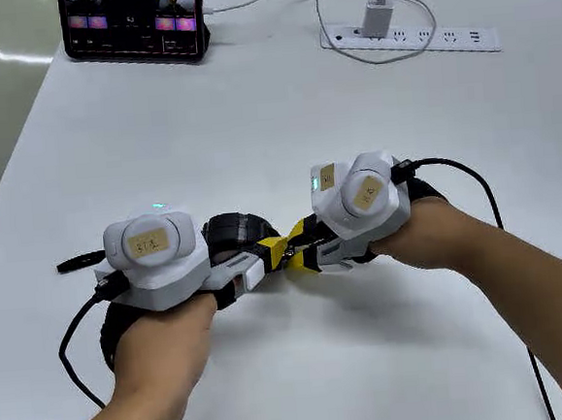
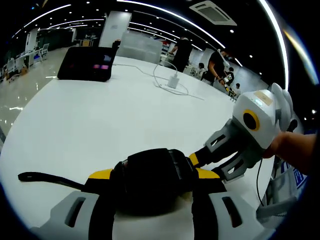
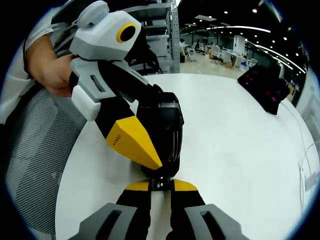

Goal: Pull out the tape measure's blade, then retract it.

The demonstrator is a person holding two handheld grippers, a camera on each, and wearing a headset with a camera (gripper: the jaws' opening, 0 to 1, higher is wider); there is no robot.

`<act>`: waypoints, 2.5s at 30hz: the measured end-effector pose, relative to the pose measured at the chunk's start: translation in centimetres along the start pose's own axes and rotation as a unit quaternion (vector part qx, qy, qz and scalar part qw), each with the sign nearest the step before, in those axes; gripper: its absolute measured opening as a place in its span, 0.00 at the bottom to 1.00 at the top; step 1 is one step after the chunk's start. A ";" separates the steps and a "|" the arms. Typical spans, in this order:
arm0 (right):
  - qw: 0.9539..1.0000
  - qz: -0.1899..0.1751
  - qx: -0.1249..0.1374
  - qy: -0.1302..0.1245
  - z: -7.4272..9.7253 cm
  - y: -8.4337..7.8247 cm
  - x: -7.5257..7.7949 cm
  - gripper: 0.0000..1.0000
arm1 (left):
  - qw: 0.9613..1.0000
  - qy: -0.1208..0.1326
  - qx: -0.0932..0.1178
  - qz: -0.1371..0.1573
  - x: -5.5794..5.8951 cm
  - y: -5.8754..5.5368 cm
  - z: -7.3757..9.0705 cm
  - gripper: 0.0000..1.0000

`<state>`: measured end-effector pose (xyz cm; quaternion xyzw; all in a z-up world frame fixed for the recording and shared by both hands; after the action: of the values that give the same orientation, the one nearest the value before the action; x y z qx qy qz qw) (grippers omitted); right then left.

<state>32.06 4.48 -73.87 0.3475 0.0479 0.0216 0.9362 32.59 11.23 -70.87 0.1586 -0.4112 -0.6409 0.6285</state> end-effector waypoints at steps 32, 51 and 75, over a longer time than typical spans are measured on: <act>0.997 -0.053 0.041 -0.025 2.5 0.5 -0.3 0.27 | 0.999 -0.024 0.011 -0.033 0.2 1.5 0.5 0.67; 0.991 -0.090 0.074 -0.070 5.6 0.0 -1.3 0.44 | 0.991 -0.034 0.007 -0.129 0.0 1.6 2.6 0.84; 0.975 -0.135 0.106 -0.144 11.1 -1.5 -2.7 0.61 | 0.969 -0.039 -0.009 -0.243 -0.9 1.1 6.2 0.95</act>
<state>30.57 -4.05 -66.27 0.4348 -0.0386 -0.1603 0.8853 29.02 14.27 -66.57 0.2230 -0.3792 -0.7838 0.4384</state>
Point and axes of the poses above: the centre of the closed fingertips' face, and the gripper's own axes: z roughly backward along the fingers, x roughly to its right, y roughly out of its top, the point moved 2 cm from there along z, roughly backward along the fingers
